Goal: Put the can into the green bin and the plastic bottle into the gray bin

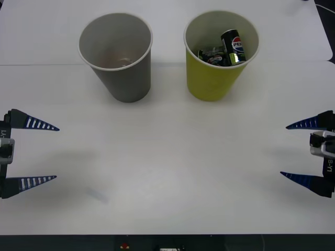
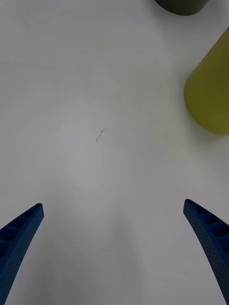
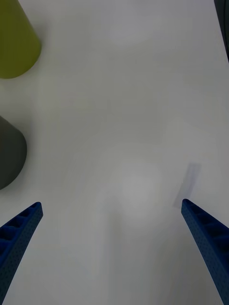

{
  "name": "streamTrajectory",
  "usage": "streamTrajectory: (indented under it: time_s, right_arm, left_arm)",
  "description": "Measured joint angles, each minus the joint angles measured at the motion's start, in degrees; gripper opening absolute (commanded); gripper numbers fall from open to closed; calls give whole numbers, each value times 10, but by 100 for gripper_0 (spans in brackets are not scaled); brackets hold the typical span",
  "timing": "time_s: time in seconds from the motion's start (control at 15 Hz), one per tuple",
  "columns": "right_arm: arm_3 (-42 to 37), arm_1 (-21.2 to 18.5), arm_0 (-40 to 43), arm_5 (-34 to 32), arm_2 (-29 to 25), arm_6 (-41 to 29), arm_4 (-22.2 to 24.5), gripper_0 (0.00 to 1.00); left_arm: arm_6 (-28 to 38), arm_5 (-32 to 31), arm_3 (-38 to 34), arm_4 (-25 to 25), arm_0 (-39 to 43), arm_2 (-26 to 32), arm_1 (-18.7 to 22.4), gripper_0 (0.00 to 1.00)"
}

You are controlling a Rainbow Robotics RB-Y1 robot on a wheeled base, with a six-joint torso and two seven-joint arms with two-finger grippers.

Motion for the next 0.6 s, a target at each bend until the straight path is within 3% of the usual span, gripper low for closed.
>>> streamTrajectory:
  time_s: [0.6]
  right_arm:
    - [0,-45,24,20,-10,-20,-25,100]
  left_arm:
    - [0,0,0,0,0,0,0,100]
